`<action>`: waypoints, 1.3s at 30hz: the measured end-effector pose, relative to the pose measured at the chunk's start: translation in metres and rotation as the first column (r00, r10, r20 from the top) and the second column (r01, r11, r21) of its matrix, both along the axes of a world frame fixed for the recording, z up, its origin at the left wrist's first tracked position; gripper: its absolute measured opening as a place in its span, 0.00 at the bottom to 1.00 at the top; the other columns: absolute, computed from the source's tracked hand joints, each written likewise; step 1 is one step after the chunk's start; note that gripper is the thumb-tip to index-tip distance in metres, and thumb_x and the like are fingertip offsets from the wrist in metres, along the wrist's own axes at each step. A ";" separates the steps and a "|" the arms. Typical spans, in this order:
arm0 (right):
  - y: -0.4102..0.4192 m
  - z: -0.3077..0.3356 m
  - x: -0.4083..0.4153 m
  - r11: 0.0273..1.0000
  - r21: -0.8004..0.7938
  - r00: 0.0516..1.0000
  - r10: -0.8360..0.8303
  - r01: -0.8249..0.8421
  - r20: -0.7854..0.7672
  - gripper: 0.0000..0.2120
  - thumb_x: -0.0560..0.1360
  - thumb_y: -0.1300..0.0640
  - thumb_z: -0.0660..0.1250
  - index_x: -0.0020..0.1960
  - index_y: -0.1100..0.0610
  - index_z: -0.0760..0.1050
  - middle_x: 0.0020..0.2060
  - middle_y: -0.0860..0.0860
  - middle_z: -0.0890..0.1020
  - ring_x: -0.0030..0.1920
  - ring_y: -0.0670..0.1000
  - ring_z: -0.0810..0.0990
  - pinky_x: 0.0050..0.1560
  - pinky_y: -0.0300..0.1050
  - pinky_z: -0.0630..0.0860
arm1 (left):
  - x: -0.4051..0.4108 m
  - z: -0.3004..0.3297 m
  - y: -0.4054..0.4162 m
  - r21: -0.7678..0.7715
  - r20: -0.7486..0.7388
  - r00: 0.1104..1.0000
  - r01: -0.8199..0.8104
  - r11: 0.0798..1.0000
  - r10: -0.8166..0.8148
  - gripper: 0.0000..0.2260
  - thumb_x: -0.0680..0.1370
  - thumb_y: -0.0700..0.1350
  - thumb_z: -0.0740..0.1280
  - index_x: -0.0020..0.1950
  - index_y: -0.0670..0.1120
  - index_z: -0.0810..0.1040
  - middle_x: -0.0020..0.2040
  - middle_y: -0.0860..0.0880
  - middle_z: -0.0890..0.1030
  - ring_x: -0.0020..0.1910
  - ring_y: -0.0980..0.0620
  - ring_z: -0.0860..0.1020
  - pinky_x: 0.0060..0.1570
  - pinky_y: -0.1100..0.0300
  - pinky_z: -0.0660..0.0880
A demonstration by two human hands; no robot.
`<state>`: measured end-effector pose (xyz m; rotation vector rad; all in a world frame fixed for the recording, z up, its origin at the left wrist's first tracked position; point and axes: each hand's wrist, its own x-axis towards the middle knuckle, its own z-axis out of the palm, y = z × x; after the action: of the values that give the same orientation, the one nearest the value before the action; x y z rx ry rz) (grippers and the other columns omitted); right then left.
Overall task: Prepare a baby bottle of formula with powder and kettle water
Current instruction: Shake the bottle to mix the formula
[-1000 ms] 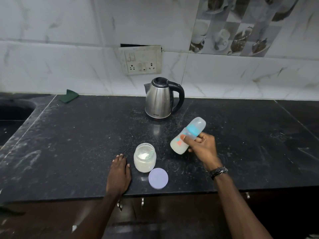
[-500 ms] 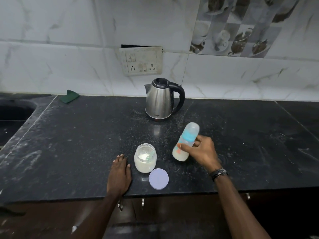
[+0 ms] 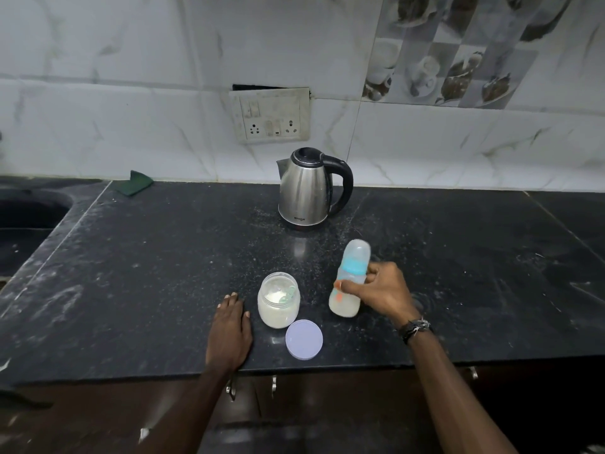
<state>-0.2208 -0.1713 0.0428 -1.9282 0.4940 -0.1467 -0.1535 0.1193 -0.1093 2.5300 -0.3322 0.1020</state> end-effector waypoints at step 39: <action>0.005 -0.050 0.135 0.942 -0.281 0.980 -0.196 0.185 -0.013 0.29 0.63 0.48 0.80 0.59 0.59 0.78 0.57 0.57 0.83 0.57 0.59 0.80 0.58 0.54 0.78 | 0.003 0.000 -0.002 0.019 -0.005 1.000 0.002 1.000 -0.002 0.20 0.81 0.45 0.57 0.68 0.36 0.75 0.70 0.37 0.74 0.72 0.38 0.70 0.74 0.46 0.63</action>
<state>-0.0861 -0.1661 -0.0067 -2.1587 0.7200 -0.3168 -0.1505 0.1177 -0.1095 2.5482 -0.3353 0.0918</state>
